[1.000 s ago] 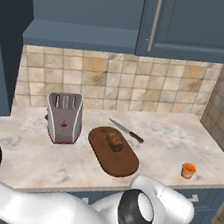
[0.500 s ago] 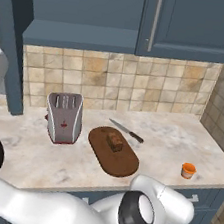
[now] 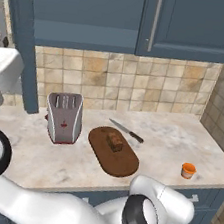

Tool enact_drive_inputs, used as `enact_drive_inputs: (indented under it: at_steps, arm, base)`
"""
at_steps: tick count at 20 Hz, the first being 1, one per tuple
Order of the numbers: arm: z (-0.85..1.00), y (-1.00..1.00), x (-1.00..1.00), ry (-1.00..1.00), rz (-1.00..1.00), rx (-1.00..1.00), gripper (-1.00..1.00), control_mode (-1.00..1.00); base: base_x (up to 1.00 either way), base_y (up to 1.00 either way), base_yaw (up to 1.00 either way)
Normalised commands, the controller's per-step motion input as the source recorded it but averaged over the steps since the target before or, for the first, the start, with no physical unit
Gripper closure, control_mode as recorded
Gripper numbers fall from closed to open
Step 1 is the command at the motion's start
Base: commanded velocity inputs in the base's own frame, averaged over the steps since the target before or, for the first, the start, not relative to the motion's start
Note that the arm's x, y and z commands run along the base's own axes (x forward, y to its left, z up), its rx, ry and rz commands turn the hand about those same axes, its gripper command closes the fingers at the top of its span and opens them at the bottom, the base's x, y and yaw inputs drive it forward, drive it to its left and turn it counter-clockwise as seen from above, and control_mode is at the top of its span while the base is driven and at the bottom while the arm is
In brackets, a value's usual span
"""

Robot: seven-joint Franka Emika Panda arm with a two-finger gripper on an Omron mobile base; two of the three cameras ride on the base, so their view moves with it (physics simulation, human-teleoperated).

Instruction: Pick the bread, place it on the cutting board, pick the jam, place it on the counter, and close the cabinet.

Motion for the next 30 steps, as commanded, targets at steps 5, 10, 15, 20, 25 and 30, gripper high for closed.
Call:
enact_drive_inputs:
  at_steps: [5, 10, 15, 20, 25, 30]
  arm:
    - [0.00, -0.37, 0.19, 0.00, 0.00, 0.03, -1.00, -1.00]
    - [0.00, -0.41, 0.19, 0.00, 0.00, 0.03, -1.00, -1.00]
    - [0.00, -0.45, 0.19, 0.00, 0.00, 0.04, -1.00, -1.00]
    - [0.00, -0.48, 0.21, 0.00, 0.00, 0.04, -1.00, -1.00]
    - [0.00, -0.48, 0.23, 0.00, 0.00, 0.04, -1.00, -1.00]
    - [0.00, -0.45, 0.23, 0.00, 0.00, 0.04, -1.00, -1.00]
  base:
    - [0.00, 0.00, 0.00]
    - [0.00, 0.00, 0.00]
    - [0.00, 0.00, 0.00]
    - [0.00, 0.00, 0.00]
    - [0.00, 0.00, 0.00]
    - [0.00, 0.00, 0.00]
